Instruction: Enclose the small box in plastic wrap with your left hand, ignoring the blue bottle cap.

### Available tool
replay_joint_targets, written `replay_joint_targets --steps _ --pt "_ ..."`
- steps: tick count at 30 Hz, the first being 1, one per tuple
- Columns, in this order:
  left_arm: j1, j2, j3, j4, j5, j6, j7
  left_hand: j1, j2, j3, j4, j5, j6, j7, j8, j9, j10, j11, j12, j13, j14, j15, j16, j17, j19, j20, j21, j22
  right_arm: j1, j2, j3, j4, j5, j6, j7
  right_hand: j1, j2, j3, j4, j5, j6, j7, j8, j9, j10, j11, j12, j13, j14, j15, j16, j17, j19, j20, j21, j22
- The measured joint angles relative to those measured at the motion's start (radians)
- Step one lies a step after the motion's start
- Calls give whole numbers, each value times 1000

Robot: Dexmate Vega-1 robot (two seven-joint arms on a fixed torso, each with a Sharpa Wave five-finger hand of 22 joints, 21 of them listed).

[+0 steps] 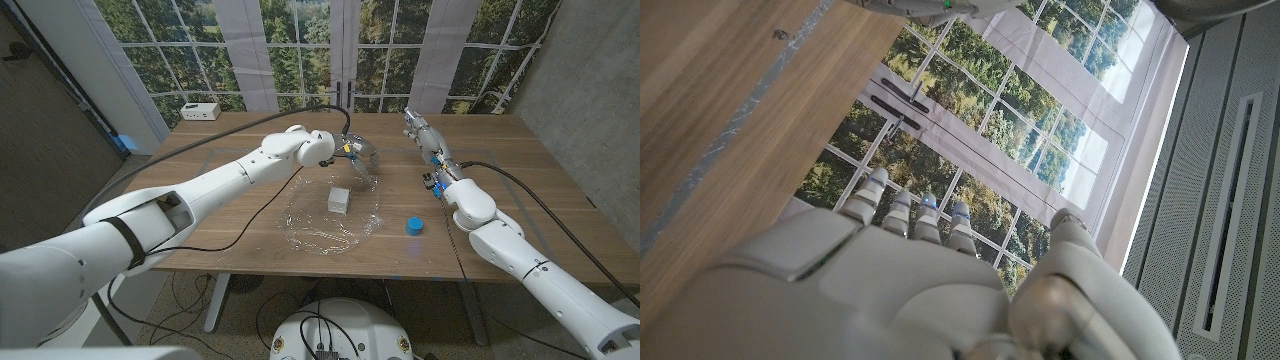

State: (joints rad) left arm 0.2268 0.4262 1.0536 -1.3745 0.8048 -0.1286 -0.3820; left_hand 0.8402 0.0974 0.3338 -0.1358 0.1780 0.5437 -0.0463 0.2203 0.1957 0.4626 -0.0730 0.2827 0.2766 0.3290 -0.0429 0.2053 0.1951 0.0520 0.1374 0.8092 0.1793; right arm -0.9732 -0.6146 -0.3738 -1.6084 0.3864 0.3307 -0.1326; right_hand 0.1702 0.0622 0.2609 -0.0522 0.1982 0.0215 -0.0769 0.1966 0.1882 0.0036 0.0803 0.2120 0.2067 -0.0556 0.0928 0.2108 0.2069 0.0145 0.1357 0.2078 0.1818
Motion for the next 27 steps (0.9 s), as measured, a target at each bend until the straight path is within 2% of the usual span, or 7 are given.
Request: replay_joint_targets --steps 8,12,14,17,21,27 --pt "-29 -26 28 51 -33 -15 -18 0 0 4 -4 0 46 3 11 0 9 2 0 1 0 0 0 0 0 0 0 0 6 3 3 18 7 9 7 0 0 0 0 0 0 0 0 0 4 4 0 0 0 0 0 0 0 0 0 0" --pt "-38 -32 40 65 -47 -24 -20 0 0 10 -9 0 116 -4 34 2 26 -1 4 5 0 0 0 -5 0 0 -8 0 10 4 4 25 11 12 10 -5 5 0 0 0 0 0 0 0 4 4 0 0 0 0 0 0 0 0 0 0" --pt "-41 -33 45 68 -51 -25 -21 8 8 12 -12 0 146 -2 43 2 27 -2 6 5 0 0 0 -5 7 -7 -8 0 11 4 4 27 12 12 12 -5 5 0 0 0 0 0 0 0 4 4 0 0 4 4 0 0 0 0 0 0" --pt "-42 -34 50 69 -54 -26 -20 20 13 17 -16 0 190 2 54 4 38 -2 10 5 1 1 0 -5 12 -2 -8 0 12 5 4 30 13 13 13 -5 5 0 0 0 0 0 0 0 4 4 0 0 4 4 0 0 0 0 0 0" --pt "-42 -30 56 68 -52 -26 -7 57 26 28 -27 0 270 19 82 14 61 -15 17 9 21 1 10 -9 29 -7 -16 0 14 5 4 33 14 13 15 -5 5 0 0 0 0 0 0 0 4 4 0 0 4 4 0 0 0 0 0 0" --pt "-28 -20 61 56 -29 -13 37 105 37 38 -37 0 311 53 104 36 95 -23 17 13 47 0 21 -9 51 -15 -16 0 19 7 0 40 17 13 20 -5 5 0 0 0 0 0 0 0 4 4 0 0 4 4 0 0 0 0 0 0"
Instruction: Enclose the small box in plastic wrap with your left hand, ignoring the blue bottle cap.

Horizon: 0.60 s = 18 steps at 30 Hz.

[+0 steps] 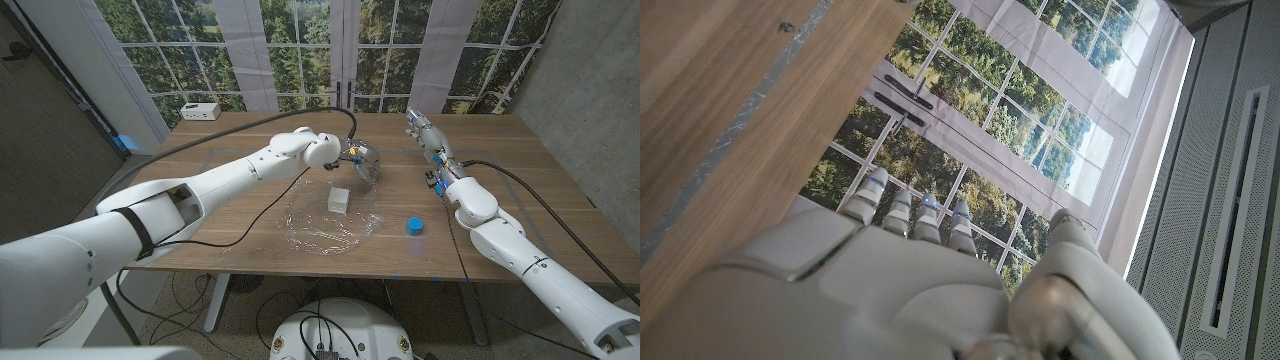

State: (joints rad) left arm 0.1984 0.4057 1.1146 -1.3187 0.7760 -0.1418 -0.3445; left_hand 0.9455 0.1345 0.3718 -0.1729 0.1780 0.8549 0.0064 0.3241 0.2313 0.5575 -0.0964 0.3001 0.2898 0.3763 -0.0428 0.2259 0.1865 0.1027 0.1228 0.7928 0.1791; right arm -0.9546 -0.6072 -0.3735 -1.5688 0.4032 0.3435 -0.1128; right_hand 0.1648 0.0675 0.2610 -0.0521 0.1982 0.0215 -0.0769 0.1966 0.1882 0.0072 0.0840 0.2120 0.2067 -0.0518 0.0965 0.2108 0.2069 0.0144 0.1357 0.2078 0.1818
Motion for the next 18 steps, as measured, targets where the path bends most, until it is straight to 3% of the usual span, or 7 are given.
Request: replay_joint_targets --steps 4,6,12,15,18 --pt "8 8 2 -10 18 8 24 -45 -45 -49 35 0 -309 -43 -121 -7 -109 29 -47 5 -37 0 -9 11 -2 -7 -22 0 1 0 -1 0 1 0 0 0 0 0 0 0 0 0 0 0 0 0 0 0 0 0 0 0 0 0 0 0" --pt "9 10 2 -13 19 8 27 -66 -58 -63 45 0 -377 -48 -144 -13 -130 36 -56 5 -53 2 -13 12 -12 -3 -30 0 2 1 -2 1 1 0 1 0 0 0 0 0 0 0 0 0 0 0 0 0 0 0 0 0 0 0 0 0" --pt "10 12 2 -14 17 6 27 -100 -68 -80 58 0 -446 -44 -147 -22 -149 45 -64 7 -71 2 -15 12 -25 2 -40 0 3 2 -4 1 1 -2 0 0 0 0 0 0 0 0 0 0 0 0 0 0 0 0 0 0 0 0 0 0" --pt "3 3 2 2 -7 -10 4 -117 -50 -79 59 0 -383 -51 -123 -27 -156 52 -64 10 -88 5 -21 12 -30 7 -49 0 3 2 -4 0 0 -2 -2 0 0 0 0 0 0 0 0 0 0 0 0 0 0 0 0 0 0 0 0 0" --pt "-6 -8 -2 22 -42 -26 -26 -109 -19 -67 63 0 -337 -36 -108 -29 -160 56 -64 10 -94 11 -21 13 -35 13 -55 5 0 2 -4 -3 -2 -2 -8 0 0 0 0 0 0 0 0 0 0 0 0 0 0 0 0 0 0 0 0 0"
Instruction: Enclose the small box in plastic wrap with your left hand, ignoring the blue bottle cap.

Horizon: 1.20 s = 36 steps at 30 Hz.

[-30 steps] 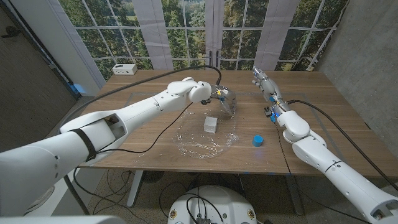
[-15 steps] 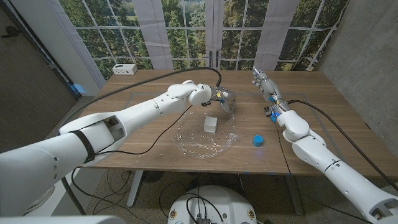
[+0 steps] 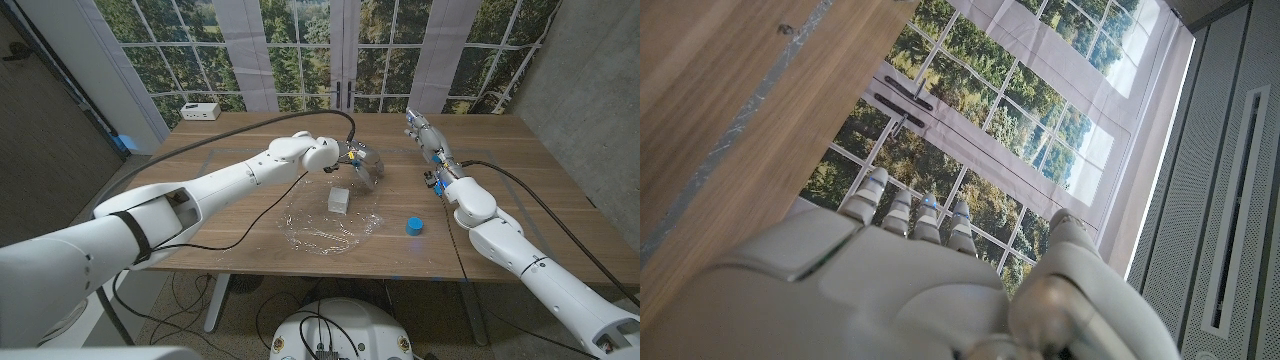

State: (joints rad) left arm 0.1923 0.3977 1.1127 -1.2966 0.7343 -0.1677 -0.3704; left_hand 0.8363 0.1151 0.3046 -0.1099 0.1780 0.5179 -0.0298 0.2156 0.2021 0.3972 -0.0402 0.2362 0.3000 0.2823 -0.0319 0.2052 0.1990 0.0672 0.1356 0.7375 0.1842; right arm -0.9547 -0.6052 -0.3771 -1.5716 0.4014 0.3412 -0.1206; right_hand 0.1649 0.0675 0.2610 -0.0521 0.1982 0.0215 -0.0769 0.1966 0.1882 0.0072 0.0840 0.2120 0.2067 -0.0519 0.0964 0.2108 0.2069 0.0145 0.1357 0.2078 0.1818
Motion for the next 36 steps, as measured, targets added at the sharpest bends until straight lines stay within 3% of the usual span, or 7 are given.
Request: replay_joint_targets --steps 4,9,15,23,28,36 --pt "-10 -12 0 22 -28 -12 -28 5 32 21 -3 0 52 25 12 -3 -10 10 0 0 -9 9 0 4 -5 5 -3 0 -4 0 1 -4 -1 0 -5 0 0 0 0 0 0 0 0 0 0 0 0 0 0 0 0 0 0 0 0 0" --pt "-18 -19 1 36 -44 -23 -33 4 33 35 -17 0 150 39 40 -3 -10 10 1 0 -9 9 0 -2 -5 5 -10 0 -10 -2 4 -9 -2 0 -11 0 0 0 0 0 0 0 0 0 0 0 0 0 0 0 0 0 0 0 0 0" --pt "-15 -14 6 26 -27 -22 -2 79 25 72 -61 0 364 67 133 42 45 -23 23 2 24 -9 6 -13 22 -10 -10 0 -15 -2 8 -13 -3 -2 -14 0 0 0 0 0 0 0 0 0 0 0 0 0 0 0 0 0 0 0 0 0" --pt "-11 -5 16 -1 7 3 0 101 11 75 -64 0 377 71 147 62 56 -24 23 5 32 -9 7 -13 31 -12 -10 0 -17 -3 9 -15 -3 -2 -16 0 0 0 0 0 0 0 0 0 4 -4 0 0 5 -5 0 0 0 0 0 0" --pt "-1 3 18 -18 30 14 22 173 38 90 -65 0 441 73 199 96 105 -47 43 9 46 -9 18 -7 51 -18 -10 0 -18 -4 10 -18 -3 -3 -17 -4 4 0 0 0 0 0 0 0 5 -6 0 0 5 -5 0 0 0 0 0 0" --pt "22 29 6 -71 65 37 67 188 53 104 -50 0 434 78 214 124 116 -51 43 14 51 -14 24 -1 62 -28 -5 0 -19 -6 12 -24 -3 -6 -20 -4 4 0 0 0 0 0 0 0 5 -6 0 0 5 -5 0 0 0 0 0 0"
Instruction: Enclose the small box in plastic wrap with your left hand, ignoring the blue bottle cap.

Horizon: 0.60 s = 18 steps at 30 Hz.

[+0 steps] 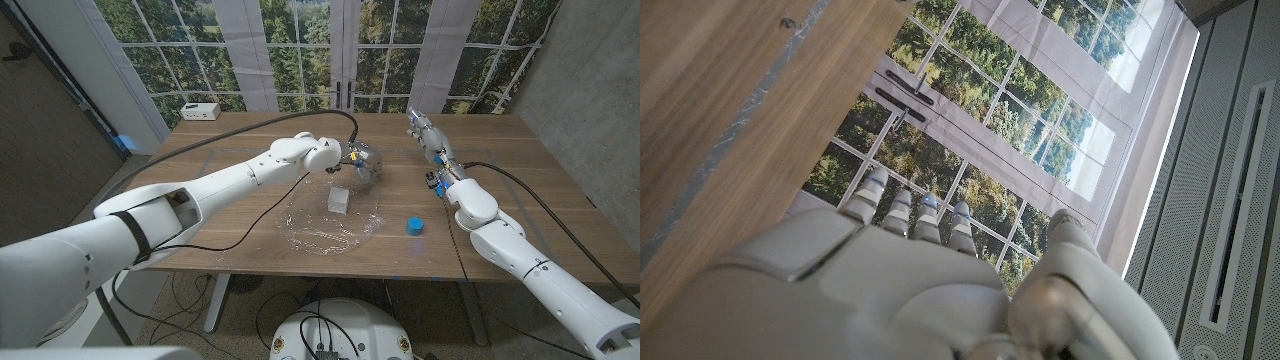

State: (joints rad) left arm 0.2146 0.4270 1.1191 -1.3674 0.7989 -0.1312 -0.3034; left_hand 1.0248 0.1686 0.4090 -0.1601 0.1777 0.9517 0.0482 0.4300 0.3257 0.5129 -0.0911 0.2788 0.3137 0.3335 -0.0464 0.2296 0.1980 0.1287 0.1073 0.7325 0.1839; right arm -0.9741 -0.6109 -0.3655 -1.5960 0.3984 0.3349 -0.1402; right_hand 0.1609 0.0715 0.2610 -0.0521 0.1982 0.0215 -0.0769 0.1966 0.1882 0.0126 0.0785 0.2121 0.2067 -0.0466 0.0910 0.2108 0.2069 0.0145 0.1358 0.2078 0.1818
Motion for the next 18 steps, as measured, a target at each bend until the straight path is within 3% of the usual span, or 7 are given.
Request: replay_joint_targets --steps 9,18 --pt "34 49 -35 -103 25 23 3 0 0 6 6 -1 -18 -7 14 21 7 -7 0 5 5 5 0 5 5 -5 0 0 0 -2 0 -12 -4 -6 0 0 0 0 0 0 0 0 0 0 0 0 0 0 0 0 0 0 0 0 0 0" --pt "67 105 -71 -241 42 36 -95 0 0 10 10 -2 -14 -11 30 36 16 -5 8 9 5 5 0 5 5 -5 0 0 -4 -4 -3 -32 -11 -23 -9 0 0 0 0 0 0 0 0 0 0 0 0 0 0 0 0 0 0 0 0 0"
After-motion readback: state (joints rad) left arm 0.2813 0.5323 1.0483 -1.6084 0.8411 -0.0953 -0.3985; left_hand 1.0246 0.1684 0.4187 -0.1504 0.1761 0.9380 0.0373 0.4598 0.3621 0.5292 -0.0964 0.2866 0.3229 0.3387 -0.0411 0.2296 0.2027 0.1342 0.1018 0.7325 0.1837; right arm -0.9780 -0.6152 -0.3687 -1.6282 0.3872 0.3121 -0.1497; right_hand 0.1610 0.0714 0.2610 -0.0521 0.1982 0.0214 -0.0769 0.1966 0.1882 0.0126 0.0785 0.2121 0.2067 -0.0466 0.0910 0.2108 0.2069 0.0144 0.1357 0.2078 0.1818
